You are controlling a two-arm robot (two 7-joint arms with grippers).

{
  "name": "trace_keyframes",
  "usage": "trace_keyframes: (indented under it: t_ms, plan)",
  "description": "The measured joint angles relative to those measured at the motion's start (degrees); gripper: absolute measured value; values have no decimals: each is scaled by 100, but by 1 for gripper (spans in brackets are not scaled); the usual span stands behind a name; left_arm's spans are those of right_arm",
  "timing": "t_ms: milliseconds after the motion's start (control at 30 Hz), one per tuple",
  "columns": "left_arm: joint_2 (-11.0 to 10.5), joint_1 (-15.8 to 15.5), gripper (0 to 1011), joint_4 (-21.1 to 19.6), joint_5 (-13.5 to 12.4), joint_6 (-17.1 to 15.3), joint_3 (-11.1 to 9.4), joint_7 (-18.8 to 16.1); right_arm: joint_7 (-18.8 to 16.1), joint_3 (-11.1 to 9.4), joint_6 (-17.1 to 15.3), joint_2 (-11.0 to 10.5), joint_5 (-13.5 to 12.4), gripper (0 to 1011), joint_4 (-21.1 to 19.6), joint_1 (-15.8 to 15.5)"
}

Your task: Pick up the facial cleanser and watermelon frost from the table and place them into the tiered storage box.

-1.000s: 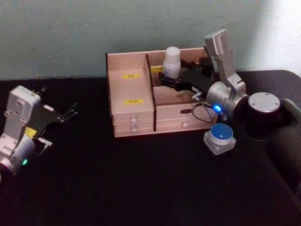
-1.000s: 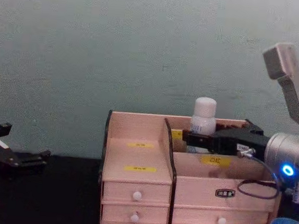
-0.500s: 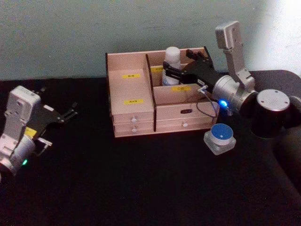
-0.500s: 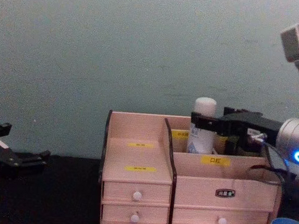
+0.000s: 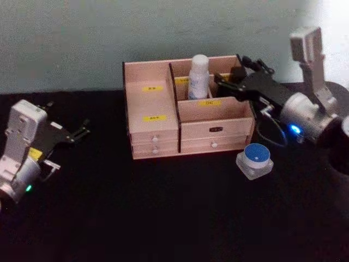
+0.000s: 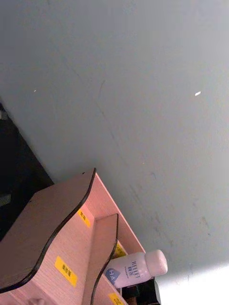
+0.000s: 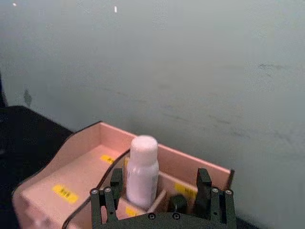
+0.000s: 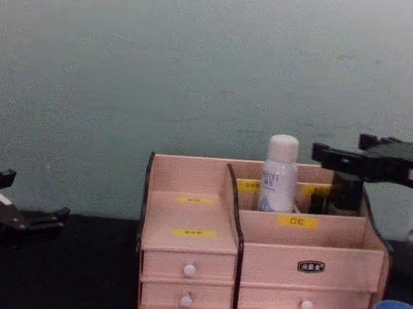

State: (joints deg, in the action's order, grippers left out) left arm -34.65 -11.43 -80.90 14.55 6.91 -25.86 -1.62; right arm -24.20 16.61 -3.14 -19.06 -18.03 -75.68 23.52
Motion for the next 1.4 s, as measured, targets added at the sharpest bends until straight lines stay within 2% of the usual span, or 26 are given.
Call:
trace_keyframes:
  t_ms: [133,333,367,567,700,867,1400]
  plan:
    - [0,0,1001,0,0,0,0,0,-86,-114,-80,-359,-142,1000,-535,-426]
    - [0,0,1001,0,0,0,0,0,-270,-263,-227,-785,-412,1000,-1047,-879]
    - [0,0,1001,0,0,0,0,0,-281,-319,-287,-899,-489,1000,-1194,-1032]
    - [0,0,1001,0,0,0,0,0,-196,-464,-464,-1239,-677,1000,-1615,-1601]
    - [0,0,1001,0,0,0,0,0,-137,-485,-587,-1381,-763,1000,-1710,-1819]
    - [0,0,1001,0,0,0,0,0,-108,-449,-722,-1490,-874,1000,-1723,-1949]
    - [0,0,1001,0,0,0,0,0,17,-337,-1005,-1675,-1113,1000,-1703,-2098]
